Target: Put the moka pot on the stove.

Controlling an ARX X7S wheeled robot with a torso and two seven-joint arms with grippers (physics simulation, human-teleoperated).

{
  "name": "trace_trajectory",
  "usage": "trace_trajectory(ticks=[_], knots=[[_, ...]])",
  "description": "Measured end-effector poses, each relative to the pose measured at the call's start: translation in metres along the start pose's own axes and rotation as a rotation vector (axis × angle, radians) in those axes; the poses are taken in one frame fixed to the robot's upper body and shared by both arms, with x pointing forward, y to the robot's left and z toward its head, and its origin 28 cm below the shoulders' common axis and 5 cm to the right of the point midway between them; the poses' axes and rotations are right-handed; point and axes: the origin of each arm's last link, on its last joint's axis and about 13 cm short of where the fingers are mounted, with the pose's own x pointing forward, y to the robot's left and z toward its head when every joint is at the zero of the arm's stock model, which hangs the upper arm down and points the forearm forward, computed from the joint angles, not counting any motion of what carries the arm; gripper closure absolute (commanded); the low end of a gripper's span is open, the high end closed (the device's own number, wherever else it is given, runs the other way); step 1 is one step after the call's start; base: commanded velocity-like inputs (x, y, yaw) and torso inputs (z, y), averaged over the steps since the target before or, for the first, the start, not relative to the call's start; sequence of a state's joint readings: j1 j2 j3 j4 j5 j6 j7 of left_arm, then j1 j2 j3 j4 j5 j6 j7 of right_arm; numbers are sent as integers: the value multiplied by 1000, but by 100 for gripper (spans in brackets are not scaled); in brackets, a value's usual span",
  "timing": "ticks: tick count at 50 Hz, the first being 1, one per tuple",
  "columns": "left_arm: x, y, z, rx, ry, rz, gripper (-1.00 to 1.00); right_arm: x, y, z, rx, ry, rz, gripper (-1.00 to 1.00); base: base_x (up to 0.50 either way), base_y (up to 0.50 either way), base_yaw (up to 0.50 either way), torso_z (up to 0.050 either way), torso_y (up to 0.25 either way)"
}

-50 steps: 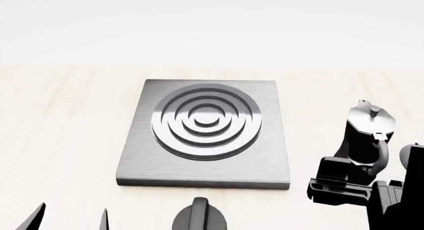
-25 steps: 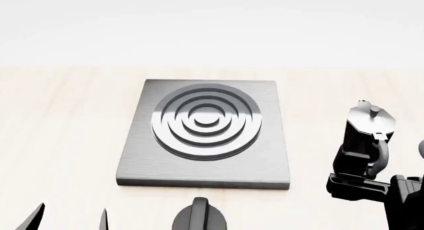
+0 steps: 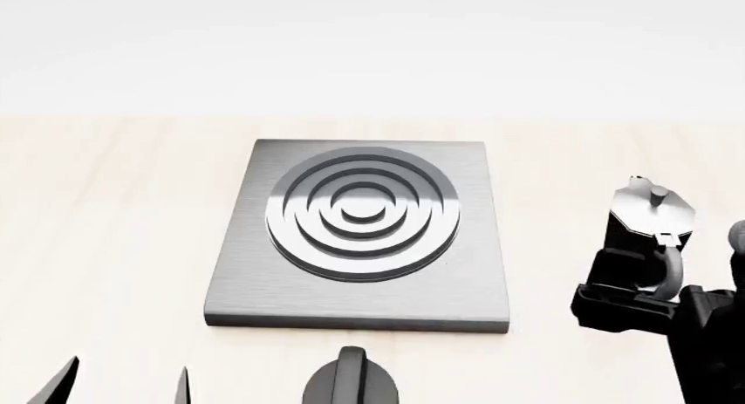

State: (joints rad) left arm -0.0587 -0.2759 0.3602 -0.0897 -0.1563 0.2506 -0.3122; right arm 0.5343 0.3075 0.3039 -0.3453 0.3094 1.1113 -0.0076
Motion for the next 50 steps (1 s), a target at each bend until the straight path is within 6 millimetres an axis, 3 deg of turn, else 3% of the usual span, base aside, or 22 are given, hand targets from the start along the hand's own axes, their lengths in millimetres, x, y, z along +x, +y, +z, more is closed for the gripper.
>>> trace_trajectory(ticks=[22, 50], knots=[[0, 0, 0, 7, 1, -4, -100, 18, 0, -10, 25, 64, -1, -100, 0, 0, 0, 0, 0], [0, 0, 0, 12, 3, -8, -100, 22, -4, -17, 72, 64, -7, -100, 0, 0, 0, 0, 0]])
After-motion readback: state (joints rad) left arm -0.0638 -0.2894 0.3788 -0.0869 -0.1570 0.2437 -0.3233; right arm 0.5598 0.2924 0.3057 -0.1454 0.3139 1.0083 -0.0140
